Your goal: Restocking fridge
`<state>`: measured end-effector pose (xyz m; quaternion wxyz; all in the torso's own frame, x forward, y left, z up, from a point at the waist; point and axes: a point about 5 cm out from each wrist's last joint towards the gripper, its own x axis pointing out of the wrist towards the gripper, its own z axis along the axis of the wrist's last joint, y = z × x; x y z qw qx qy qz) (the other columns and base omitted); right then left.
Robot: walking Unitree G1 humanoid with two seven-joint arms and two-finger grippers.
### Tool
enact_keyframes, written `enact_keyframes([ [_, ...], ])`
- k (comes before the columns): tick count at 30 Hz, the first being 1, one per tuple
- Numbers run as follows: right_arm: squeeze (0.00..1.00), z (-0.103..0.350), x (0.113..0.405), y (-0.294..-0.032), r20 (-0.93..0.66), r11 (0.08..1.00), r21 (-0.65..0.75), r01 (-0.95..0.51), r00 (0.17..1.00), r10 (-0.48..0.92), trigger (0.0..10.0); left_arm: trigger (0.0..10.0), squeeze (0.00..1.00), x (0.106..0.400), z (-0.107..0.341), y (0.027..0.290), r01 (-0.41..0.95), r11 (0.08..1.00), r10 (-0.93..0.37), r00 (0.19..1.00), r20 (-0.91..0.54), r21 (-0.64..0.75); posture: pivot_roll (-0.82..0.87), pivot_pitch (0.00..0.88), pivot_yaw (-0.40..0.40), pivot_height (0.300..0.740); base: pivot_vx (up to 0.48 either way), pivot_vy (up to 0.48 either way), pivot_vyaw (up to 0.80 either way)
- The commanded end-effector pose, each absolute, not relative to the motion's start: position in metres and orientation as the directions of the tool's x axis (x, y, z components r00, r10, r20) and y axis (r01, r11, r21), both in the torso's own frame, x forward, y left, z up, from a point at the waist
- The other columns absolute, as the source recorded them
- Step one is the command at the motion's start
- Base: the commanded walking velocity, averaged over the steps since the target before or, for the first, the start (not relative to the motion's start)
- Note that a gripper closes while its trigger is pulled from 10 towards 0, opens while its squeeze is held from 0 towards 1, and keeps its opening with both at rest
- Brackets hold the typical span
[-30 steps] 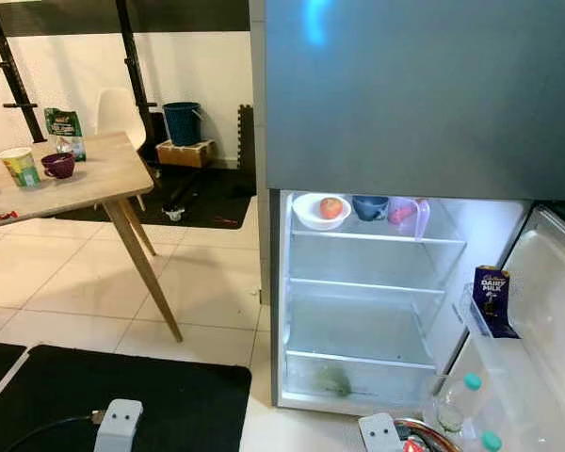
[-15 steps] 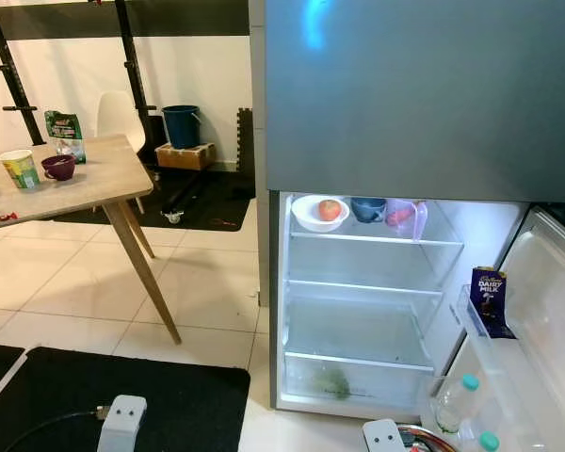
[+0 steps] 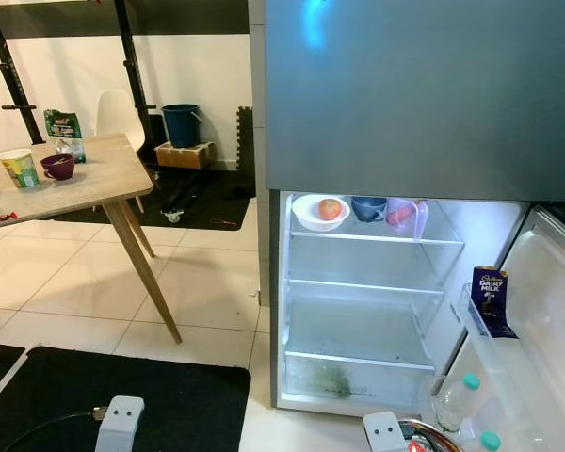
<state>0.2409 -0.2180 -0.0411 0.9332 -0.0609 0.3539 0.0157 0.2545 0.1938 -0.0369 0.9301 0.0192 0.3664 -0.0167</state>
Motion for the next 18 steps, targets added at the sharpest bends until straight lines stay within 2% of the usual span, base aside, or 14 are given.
enact_keyframes([
  [1,0.00,-0.0403,0.2425,-0.2178,-0.662,0.993,-0.101,-0.065,0.749,-0.018,10.0,10.0,0.00,0.2498,-0.0394,0.2015,0.034,0.998,0.009,0.721,-0.693,0.049,-0.07,0.089,0.032,0.740,0.000,0.000,-0.44],
  [7,0.00,-0.0408,0.2407,-0.2212,-0.666,0.993,-0.103,-0.058,0.746,-0.025,10.0,10.0,0.00,0.2495,-0.0395,0.2007,0.040,0.998,-0.003,0.724,-0.690,0.037,-0.08,0.096,0.031,0.740,0.000,0.000,-0.71],
  [12,0.00,-0.0410,0.2402,-0.2215,-0.666,0.993,-0.102,-0.054,0.746,-0.028,10.0,10.0,0.00,0.2497,-0.0391,0.1994,0.049,0.998,-0.008,0.726,-0.688,0.039,-0.08,0.097,0.035,0.740,0.000,0.000,0.00],
  [16,0.00,-0.0411,0.2396,-0.2222,-0.665,0.993,-0.104,-0.054,0.746,-0.029,10.0,10.0,0.00,0.2495,-0.0392,0.1988,0.050,0.998,-0.010,0.727,-0.687,0.038,-0.08,0.095,0.039,0.740,0.000,0.000,-0.78],
  [18,0.00,-0.0420,0.2382,-0.2226,-0.668,0.993,-0.107,-0.057,0.744,-0.029,10.0,10.0,0.00,0.2492,-0.0393,0.1986,0.051,0.998,-0.014,0.727,-0.686,0.034,-0.08,0.089,0.040,0.740,0.000,0.000,0.00],
])
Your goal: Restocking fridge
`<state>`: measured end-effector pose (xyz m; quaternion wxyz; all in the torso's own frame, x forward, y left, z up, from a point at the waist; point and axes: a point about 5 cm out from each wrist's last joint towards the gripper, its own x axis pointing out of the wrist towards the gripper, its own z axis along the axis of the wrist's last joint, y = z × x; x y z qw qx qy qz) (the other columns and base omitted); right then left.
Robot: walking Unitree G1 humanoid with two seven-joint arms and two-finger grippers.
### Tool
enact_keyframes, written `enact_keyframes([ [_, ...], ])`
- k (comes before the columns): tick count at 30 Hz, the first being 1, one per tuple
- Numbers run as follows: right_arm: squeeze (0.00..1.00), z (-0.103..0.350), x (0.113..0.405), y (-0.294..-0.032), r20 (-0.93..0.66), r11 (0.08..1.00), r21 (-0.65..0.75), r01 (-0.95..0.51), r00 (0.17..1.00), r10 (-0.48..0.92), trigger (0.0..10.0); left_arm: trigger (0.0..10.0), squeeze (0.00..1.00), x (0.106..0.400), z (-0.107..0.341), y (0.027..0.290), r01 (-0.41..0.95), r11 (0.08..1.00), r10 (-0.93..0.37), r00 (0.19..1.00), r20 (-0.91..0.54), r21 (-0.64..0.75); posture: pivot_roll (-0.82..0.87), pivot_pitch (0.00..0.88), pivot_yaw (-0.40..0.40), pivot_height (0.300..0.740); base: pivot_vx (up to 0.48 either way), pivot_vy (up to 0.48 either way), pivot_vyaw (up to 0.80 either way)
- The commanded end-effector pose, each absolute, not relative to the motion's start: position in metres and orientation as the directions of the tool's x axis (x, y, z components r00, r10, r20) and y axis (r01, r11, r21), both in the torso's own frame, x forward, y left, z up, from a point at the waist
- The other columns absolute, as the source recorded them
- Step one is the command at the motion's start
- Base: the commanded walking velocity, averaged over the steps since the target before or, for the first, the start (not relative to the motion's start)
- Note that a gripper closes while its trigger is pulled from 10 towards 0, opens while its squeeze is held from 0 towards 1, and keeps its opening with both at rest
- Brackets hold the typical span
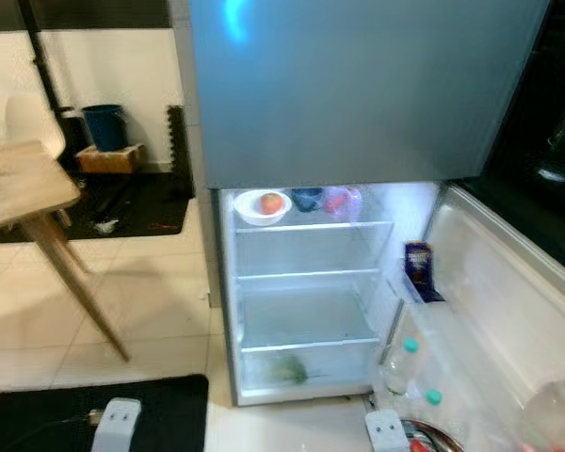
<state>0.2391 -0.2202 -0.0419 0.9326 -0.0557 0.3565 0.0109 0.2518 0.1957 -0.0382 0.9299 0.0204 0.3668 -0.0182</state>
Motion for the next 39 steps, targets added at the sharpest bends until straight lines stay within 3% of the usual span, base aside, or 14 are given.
enact_keyframes([
  [1,0.00,-0.0420,0.2382,-0.2226,-0.668,0.993,-0.107,-0.057,0.744,-0.029,10.0,10.0,0.00,0.2492,-0.0393,0.1986,0.051,0.998,-0.014,0.727,-0.686,0.034,-0.08,0.089,0.040,0.740,0.000,0.000,0.00],
  [13,0.00,-0.0416,0.2376,-0.2255,-0.668,0.992,-0.112,-0.052,0.744,-0.036,10.0,10.0,0.00,0.2472,-0.0405,0.2003,0.063,0.998,-0.026,0.722,-0.691,0.029,-0.08,0.087,0.051,0.740,0.000,0.000,0.00],
  [25,0.00,-0.0420,0.2370,-0.2251,-0.668,0.992,-0.111,-0.059,0.744,-0.031,10.0,10.0,0.00,0.2455,-0.0414,0.1984,0.071,0.997,-0.034,0.721,-0.692,0.025,-0.08,0.079,0.051,0.740,0.000,0.000,-0.67],
  [39,0.00,-0.0410,0.2390,-0.2186,-0.659,0.987,-0.103,-0.122,0.752,0.025,10.0,10.0,0.00,0.2453,-0.0411,0.1989,0.063,0.998,-0.029,0.724,-0.689,0.024,-0.08,0.086,0.048,0.740,0.000,0.000,0.00],
])
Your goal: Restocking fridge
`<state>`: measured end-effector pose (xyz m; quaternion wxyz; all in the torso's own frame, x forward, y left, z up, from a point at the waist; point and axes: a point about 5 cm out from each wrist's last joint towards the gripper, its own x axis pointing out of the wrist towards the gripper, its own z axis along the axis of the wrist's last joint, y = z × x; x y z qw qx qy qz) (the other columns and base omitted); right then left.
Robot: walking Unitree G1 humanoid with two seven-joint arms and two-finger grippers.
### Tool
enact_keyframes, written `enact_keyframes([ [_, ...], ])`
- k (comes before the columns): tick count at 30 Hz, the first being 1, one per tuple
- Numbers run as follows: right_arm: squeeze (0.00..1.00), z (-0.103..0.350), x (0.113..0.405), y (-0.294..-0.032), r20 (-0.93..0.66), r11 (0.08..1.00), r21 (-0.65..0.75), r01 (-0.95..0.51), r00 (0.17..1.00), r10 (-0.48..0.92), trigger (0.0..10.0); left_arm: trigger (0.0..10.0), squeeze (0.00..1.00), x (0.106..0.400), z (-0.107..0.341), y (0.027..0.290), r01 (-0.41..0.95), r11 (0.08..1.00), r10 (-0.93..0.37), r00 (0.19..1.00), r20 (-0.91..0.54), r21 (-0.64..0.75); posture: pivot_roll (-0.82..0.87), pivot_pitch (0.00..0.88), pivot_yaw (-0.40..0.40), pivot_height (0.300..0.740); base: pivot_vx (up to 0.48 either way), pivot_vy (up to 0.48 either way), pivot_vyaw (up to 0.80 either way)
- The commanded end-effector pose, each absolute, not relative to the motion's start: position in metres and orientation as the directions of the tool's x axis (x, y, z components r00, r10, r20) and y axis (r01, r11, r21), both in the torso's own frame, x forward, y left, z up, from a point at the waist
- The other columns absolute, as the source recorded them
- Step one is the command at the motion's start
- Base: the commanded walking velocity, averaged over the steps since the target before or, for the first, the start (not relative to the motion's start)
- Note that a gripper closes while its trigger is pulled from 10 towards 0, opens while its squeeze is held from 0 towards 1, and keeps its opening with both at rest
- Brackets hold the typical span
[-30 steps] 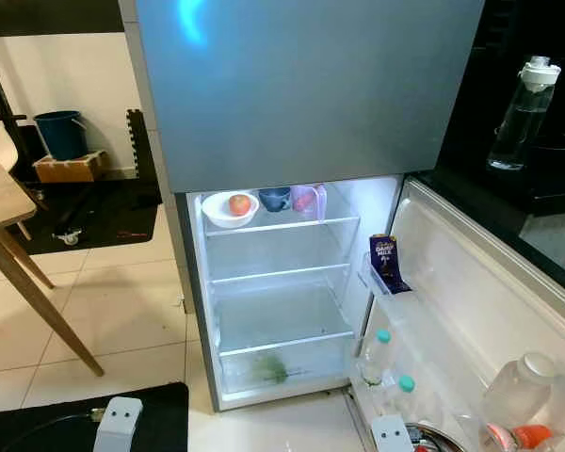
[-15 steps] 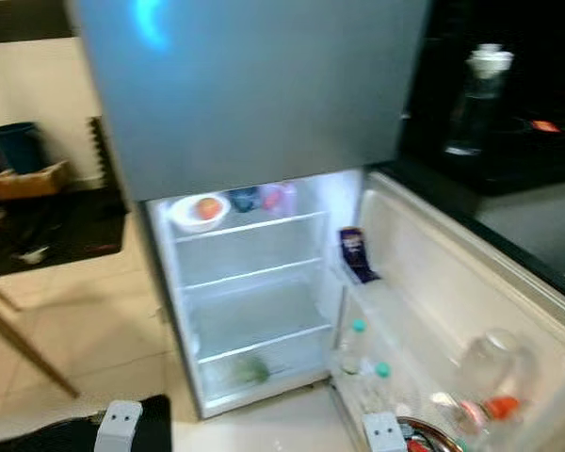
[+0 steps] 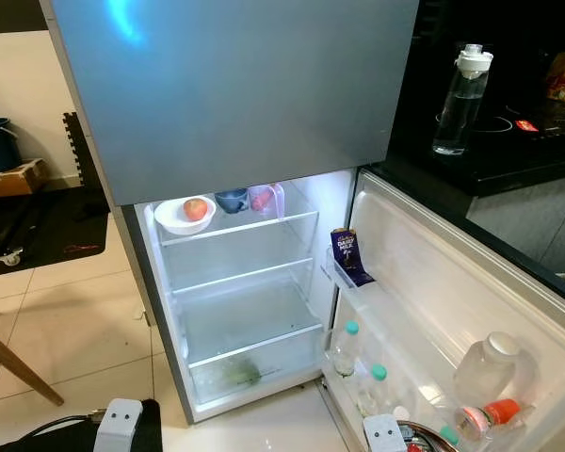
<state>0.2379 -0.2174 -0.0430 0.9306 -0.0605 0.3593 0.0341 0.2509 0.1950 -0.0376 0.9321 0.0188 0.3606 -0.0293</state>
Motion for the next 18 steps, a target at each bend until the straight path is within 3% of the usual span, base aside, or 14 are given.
enact_keyframes([
  [1,0.00,-0.0410,0.2390,-0.2186,-0.659,0.987,-0.103,-0.122,0.752,0.025,10.0,10.0,0.00,0.2453,-0.0411,0.1989,0.063,0.998,-0.029,0.724,-0.689,0.024,-0.08,0.086,0.048,0.740,0.000,0.000,0.00],
  [8,0.00,-0.0414,0.2387,-0.2183,-0.660,0.985,-0.119,-0.129,0.751,0.019,10.0,10.0,0.00,0.2444,-0.0415,0.1994,0.064,0.998,-0.028,0.723,-0.690,0.026,-0.08,0.087,0.047,0.740,0.000,0.000,0.71],
  [18,0.00,-0.0406,0.2387,-0.2229,-0.657,0.990,-0.116,-0.086,0.754,-0.012,10.0,10.0,0.00,0.2463,-0.0403,0.1991,0.072,0.997,-0.028,0.723,-0.691,0.035,-0.08,0.093,0.050,0.740,0.000,0.000,0.00],
])
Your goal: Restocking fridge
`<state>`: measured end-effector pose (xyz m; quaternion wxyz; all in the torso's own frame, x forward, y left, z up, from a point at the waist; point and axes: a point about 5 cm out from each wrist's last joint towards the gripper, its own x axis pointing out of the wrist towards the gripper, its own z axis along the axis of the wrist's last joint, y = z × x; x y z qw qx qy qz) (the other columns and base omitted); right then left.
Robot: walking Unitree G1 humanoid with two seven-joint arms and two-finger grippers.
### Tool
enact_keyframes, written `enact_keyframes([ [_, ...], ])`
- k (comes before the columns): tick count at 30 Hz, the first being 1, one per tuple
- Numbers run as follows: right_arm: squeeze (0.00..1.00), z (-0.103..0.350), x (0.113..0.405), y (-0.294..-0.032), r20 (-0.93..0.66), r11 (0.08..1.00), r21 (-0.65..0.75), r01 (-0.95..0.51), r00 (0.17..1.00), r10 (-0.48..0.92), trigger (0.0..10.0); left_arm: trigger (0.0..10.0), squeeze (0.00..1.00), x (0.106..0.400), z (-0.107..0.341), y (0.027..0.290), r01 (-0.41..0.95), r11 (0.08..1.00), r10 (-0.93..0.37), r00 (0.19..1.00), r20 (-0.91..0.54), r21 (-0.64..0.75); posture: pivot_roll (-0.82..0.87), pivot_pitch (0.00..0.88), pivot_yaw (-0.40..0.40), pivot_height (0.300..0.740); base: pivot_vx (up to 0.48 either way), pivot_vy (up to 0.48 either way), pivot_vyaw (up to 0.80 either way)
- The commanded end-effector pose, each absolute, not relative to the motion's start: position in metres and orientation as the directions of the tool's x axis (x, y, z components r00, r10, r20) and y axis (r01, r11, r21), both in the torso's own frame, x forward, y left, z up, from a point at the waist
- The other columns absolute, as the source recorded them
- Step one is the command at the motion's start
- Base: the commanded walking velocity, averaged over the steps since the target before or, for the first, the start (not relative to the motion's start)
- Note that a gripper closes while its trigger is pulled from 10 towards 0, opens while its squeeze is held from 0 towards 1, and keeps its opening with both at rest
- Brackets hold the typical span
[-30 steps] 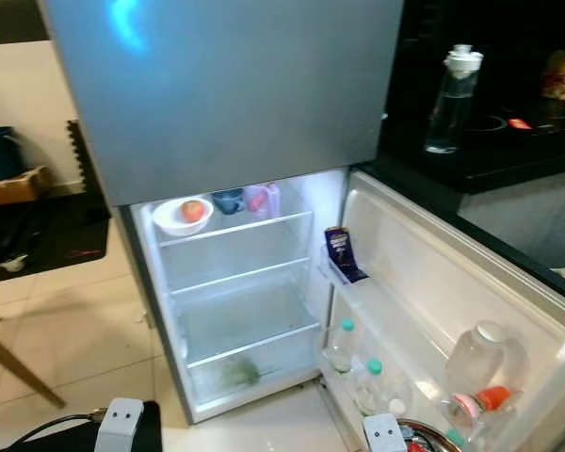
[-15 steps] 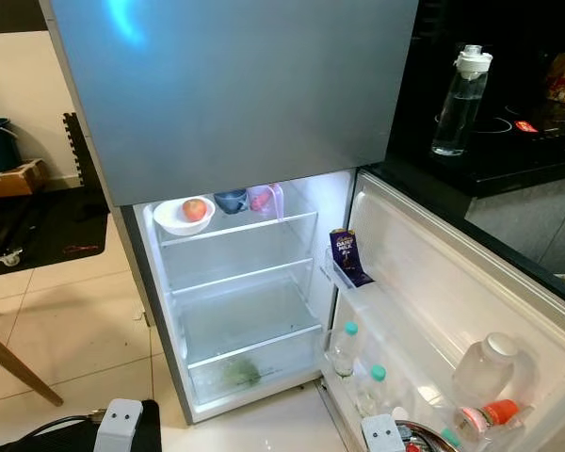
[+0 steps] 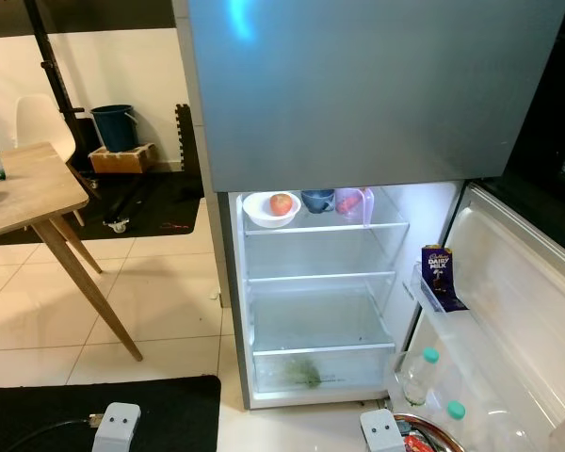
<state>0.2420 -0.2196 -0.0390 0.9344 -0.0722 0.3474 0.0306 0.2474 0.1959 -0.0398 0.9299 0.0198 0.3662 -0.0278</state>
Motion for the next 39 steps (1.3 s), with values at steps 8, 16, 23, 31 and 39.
enact_keyframes([
  [8,0.00,-0.041,0.238,-0.222,-0.659,0.990,-0.114,-0.085,0.752,-0.012,10.0,10.0,0.00,0.246,-0.041,0.200,0.075,0.996,-0.020,0.717,-0.697,0.049,-0.07,0.097,0.047,0.740,0.000,0.000,0.00],
  [16,0.00,-0.022,0.265,-0.216,-0.599,0.986,-0.111,-0.121,0.800,0.031,10.0,10.0,0.00,0.275,-0.016,0.204,0.059,0.997,-0.018,0.790,-0.613,0.047,-0.07,0.089,0.047,0.740,0.000,0.000,0.00],
  [23,0.00,-0.008,0.282,-0.208,-0.538,0.987,-0.084,-0.140,0.840,0.074,10.0,10.0,0.00,0.286,-0.005,0.208,0.044,0.998,-0.012,0.816,-0.578,0.042,-0.07,0.085,0.045,0.740,0.000,0.000,0.00],
  [31,0.00,-0.043,0.237,-0.208,-0.652,0.983,-0.085,-0.166,0.755,0.071,10.0,10.0,0.00,0.241,-0.042,0.207,0.067,0.996,-0.015,0.726,-0.688,0.050,-0.07,0.092,0.049,0.740,0.000,0.000,0.00],
  [39,0.00,-0.036,0.248,-0.210,-0.628,0.984,-0.088,-0.152,0.775,0.063,10.0,10.0,0.00,0.255,-0.032,0.208,0.057,0.997,-0.009,0.754,-0.656,0.052,-0.07,0.087,0.051,0.740,0.000,0.000,0.00],
])
